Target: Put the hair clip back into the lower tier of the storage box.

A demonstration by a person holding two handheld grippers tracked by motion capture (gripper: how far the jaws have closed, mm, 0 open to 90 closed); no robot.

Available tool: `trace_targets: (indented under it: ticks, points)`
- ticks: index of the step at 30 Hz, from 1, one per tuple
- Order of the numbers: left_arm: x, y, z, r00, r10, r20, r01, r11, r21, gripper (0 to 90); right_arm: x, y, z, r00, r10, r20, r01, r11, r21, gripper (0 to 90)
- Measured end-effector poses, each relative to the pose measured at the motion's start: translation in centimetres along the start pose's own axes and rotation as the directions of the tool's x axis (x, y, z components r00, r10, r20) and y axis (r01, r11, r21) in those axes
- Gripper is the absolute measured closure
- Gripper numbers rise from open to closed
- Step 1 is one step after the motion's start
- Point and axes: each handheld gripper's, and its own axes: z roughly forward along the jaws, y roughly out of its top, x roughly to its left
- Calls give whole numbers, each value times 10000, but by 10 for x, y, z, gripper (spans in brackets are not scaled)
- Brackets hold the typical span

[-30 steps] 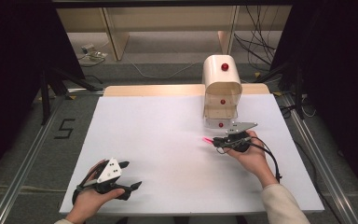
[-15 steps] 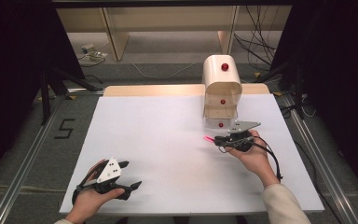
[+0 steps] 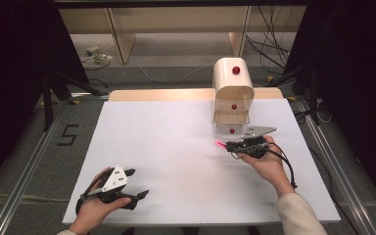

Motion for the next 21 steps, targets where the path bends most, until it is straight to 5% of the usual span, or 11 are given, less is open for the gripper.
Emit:
trace_targets:
  ticks: [21]
  points:
    - [0,0,-1,10000,9,-30,-9,10000,-14,169,-1,5,-9,9989,330,319,-326,9994,-134,828]
